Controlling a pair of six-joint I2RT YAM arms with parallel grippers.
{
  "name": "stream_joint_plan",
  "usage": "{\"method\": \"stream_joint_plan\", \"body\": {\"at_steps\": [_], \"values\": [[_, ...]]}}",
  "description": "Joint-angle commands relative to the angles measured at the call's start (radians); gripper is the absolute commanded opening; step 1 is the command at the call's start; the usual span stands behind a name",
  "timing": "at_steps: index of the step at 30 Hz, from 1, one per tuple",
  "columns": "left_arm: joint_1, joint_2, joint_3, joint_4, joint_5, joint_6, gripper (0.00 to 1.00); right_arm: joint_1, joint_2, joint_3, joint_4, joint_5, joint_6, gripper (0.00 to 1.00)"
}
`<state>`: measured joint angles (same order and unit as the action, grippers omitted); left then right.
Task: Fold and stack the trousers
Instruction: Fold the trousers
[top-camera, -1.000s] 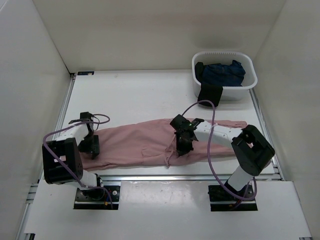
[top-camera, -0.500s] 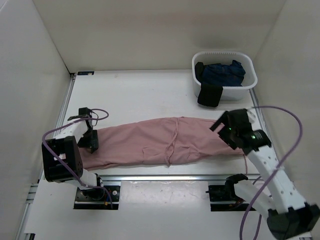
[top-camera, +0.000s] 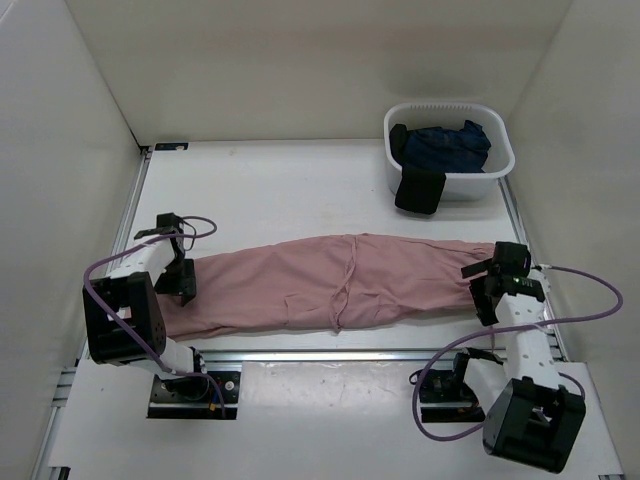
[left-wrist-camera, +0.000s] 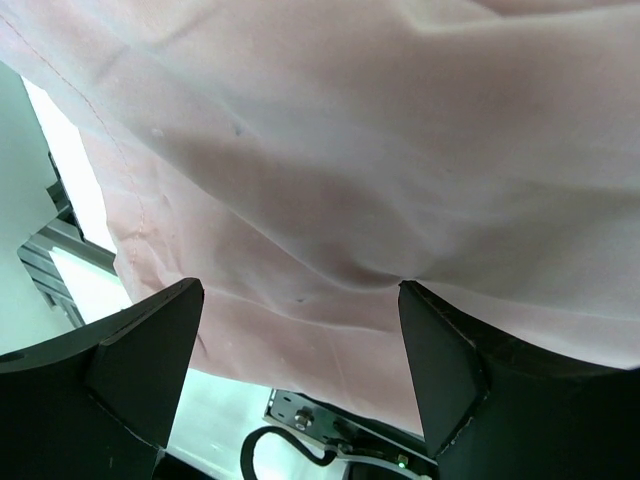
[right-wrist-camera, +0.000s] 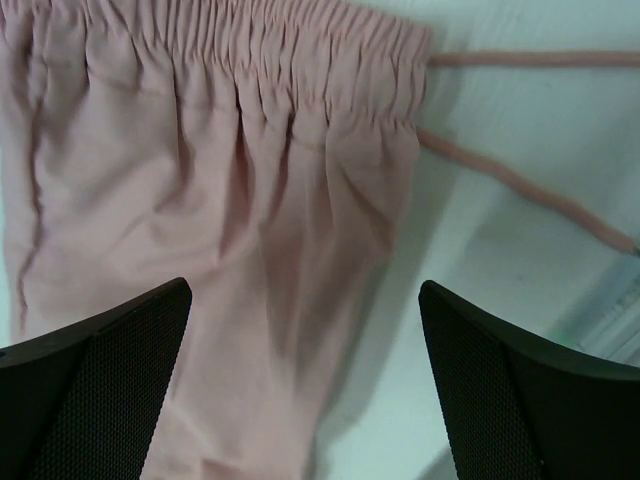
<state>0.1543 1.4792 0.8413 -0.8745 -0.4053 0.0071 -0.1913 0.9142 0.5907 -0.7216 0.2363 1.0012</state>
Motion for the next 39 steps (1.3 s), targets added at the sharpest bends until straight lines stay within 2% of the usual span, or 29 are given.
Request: {"method": "stream_joint_plan", "body": {"at_steps": [1, 3, 7, 10, 11, 13, 14, 16, 17, 22, 26, 27, 29, 30, 31, 32, 33, 34, 35, 37, 38, 39], "values": [[0.001, -0.036, 0.028, -0.017, -0.013, -0.007, 0.9, -0.031, 0.015, -0.06, 0.213, -0.003, 0.056, 0.99], [0.001, -0.036, 0.028, -0.017, -0.024, -0.007, 0.9, -0.04, 0.104, -0.086, 0.278, -0.014, 0.065, 0.99], [0.001, -0.025, 0.047, -0.026, -0.033, -0.007, 0.9, -0.049, 0.245, -0.086, 0.301, 0.024, 0.074, 0.99], [0.001, -0.016, 0.047, -0.035, -0.033, -0.007, 0.9, -0.069, 0.29, -0.115, 0.379, -0.003, 0.074, 0.91], [0.001, -0.016, 0.056, -0.035, -0.033, -0.007, 0.9, -0.086, 0.311, -0.136, 0.404, -0.029, 0.074, 0.79], [0.001, -0.007, 0.065, -0.035, -0.033, -0.007, 0.9, -0.108, 0.342, -0.137, 0.428, -0.08, 0.083, 0.62], [0.001, 0.004, 0.065, -0.035, -0.033, -0.007, 0.9, -0.108, 0.368, -0.137, 0.429, -0.08, 0.083, 0.36], [-0.008, 0.013, 0.085, -0.035, -0.033, -0.007, 0.9, -0.134, 0.377, -0.137, 0.429, -0.08, 0.074, 0.15], [-0.009, 0.013, 0.085, -0.044, -0.033, -0.007, 0.9, -0.146, 0.377, -0.137, 0.429, -0.089, 0.065, 0.0], [-0.036, 0.023, 0.104, -0.044, -0.053, -0.007, 0.9, -0.243, 0.289, -0.076, 0.358, -0.062, -0.04, 0.0], [-0.058, 0.023, 0.113, -0.054, -0.053, -0.007, 0.9, -0.222, 0.198, 0.168, 0.182, 0.139, -0.246, 0.0], [-0.07, 0.023, 0.113, -0.063, -0.053, -0.007, 0.9, -0.161, 0.198, 0.292, 0.119, 0.182, -0.29, 0.0], [-0.093, 0.032, 0.113, -0.063, -0.041, -0.007, 0.9, -0.033, 0.186, 0.397, 0.065, 0.392, -0.39, 0.0], [-0.093, 0.042, 0.113, -0.063, -0.029, -0.007, 0.9, 0.131, 0.186, 0.437, 0.026, 0.464, -0.407, 0.0], [-0.111, 0.043, 0.113, -0.063, -0.029, -0.007, 0.9, 0.226, 0.186, 0.487, 0.005, 0.532, -0.408, 0.0], [-0.133, 0.059, 0.113, -0.063, -0.02, -0.007, 0.9, 0.324, 0.186, 0.501, -0.013, 0.591, -0.392, 0.0], [-0.143, 0.079, 0.104, -0.063, -0.02, -0.007, 0.9, 0.519, 0.195, 0.511, -0.033, 0.68, -0.363, 0.0], [-0.144, 0.09, 0.094, -0.063, -0.02, -0.007, 0.9, 0.618, 0.23, 0.526, -0.079, 0.713, -0.328, 0.0], [-0.159, 0.102, 0.094, -0.063, -0.02, -0.007, 0.9, 0.812, 0.257, 0.535, -0.103, 0.741, -0.244, 0.0], [-0.173, 0.144, 0.094, -0.052, -0.007, -0.007, 0.9, 0.994, 0.382, 0.563, -0.174, 0.817, -0.158, 0.0], [-0.182, 0.156, 0.094, -0.04, -0.007, -0.007, 0.9, 1.152, 0.435, 0.61, -0.197, 0.842, -0.082, 0.0], [-0.191, 0.183, 0.094, -0.04, -0.016, -0.007, 0.9, 1.218, 0.551, 0.642, -0.22, 0.862, -0.049, 0.0]]}}
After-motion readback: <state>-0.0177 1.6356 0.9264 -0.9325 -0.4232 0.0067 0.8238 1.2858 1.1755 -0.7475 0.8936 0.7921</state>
